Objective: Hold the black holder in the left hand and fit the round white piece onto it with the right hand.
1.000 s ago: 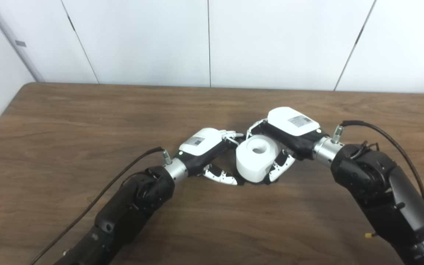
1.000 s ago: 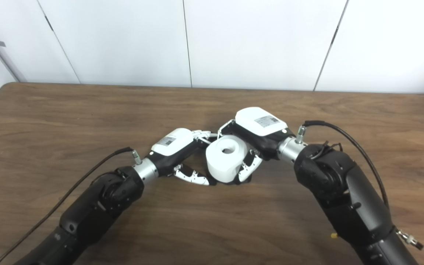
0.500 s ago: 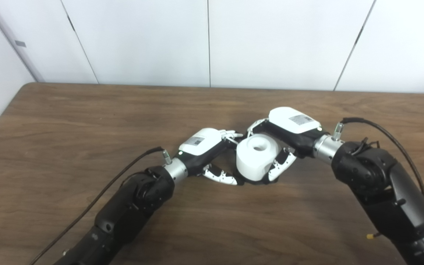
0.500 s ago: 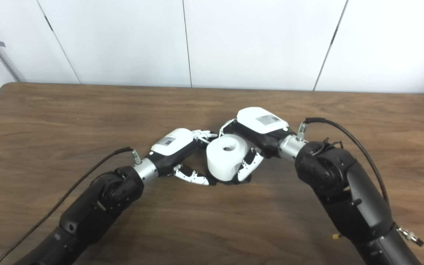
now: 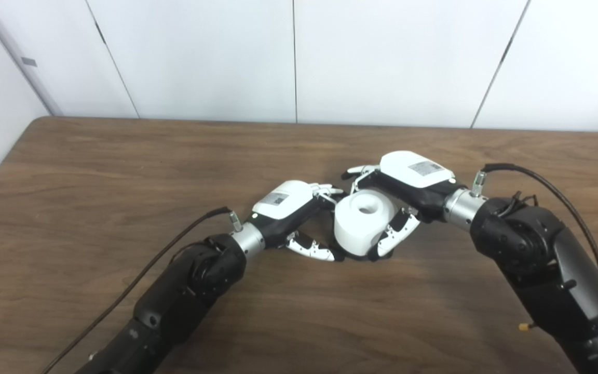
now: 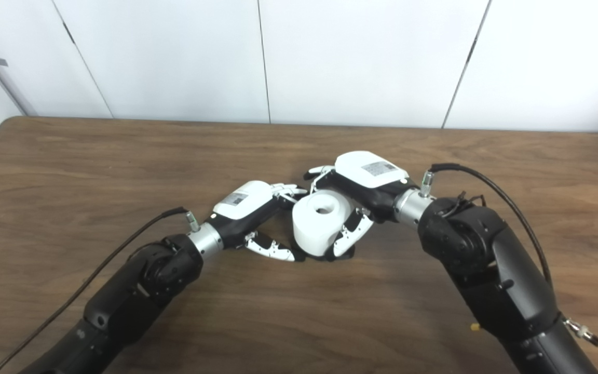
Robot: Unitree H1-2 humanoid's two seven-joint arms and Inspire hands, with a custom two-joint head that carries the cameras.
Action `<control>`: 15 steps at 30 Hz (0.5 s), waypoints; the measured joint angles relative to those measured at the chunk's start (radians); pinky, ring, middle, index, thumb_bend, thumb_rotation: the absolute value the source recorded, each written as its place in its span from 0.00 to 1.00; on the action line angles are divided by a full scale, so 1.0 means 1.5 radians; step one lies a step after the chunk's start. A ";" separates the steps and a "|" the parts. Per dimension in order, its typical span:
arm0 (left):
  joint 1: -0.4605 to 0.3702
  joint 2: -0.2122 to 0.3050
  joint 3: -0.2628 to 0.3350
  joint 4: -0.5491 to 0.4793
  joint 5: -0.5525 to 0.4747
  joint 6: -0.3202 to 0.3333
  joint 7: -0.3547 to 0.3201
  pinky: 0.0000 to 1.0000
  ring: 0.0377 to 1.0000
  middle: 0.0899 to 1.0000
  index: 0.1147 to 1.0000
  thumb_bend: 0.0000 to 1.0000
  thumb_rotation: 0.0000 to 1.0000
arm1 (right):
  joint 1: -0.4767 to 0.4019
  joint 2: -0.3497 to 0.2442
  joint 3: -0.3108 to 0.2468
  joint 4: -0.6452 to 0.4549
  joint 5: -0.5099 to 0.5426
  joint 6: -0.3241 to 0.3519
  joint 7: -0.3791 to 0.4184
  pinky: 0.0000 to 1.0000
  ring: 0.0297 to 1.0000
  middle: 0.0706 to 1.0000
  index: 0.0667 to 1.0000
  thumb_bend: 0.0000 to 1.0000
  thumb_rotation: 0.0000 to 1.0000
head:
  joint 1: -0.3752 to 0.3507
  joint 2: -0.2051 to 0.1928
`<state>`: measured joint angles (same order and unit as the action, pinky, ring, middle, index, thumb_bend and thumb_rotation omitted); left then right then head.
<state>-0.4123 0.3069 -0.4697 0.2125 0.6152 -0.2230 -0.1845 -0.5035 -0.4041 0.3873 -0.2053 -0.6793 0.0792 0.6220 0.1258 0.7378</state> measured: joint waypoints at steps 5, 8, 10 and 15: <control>0.000 0.000 0.000 0.000 0.000 0.000 0.000 0.91 0.92 0.87 0.42 0.52 0.06 | 0.003 0.000 -0.003 0.000 0.004 -0.002 -0.003 0.76 0.82 0.87 0.96 0.92 0.26 | -0.001 0.000; 0.000 0.000 0.000 0.000 0.000 -0.002 0.000 0.91 0.91 0.87 0.42 0.52 0.06 | 0.006 0.000 -0.006 -0.001 0.006 -0.003 -0.005 0.75 0.82 0.88 0.97 0.93 0.25 | -0.001 0.000; 0.000 0.000 0.000 0.001 0.000 -0.003 0.001 0.91 0.91 0.87 0.42 0.52 0.06 | 0.009 0.000 -0.009 -0.004 0.008 -0.003 -0.005 0.77 0.83 0.88 0.97 0.92 0.25 | -0.002 0.000; 0.000 0.000 0.000 0.000 0.001 -0.002 0.001 0.90 0.91 0.87 0.42 0.52 0.06 | 0.009 0.001 -0.019 -0.013 0.010 0.002 -0.004 0.79 0.84 0.90 1.00 0.91 0.26 | -0.001 0.000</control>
<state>-0.4123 0.3070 -0.4696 0.2132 0.6163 -0.2266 -0.1825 -0.4893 -0.4032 0.3583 -0.2248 -0.6636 0.0829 0.6155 0.1243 0.7378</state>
